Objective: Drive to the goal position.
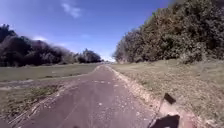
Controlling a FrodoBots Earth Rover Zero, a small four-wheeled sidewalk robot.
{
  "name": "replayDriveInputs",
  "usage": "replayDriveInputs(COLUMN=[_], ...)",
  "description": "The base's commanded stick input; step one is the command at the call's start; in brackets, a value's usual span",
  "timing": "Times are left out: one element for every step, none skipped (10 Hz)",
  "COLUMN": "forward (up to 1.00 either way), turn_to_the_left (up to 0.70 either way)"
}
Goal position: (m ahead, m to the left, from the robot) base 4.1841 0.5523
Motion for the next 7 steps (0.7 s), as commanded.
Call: replayDriveInputs(forward=[1.0,1.0,1.0,1.0,1.0,1.0,1.0], turn_to_the_left=[0.11,0.27,0.4,0.4,0.4,0.4,0.4])
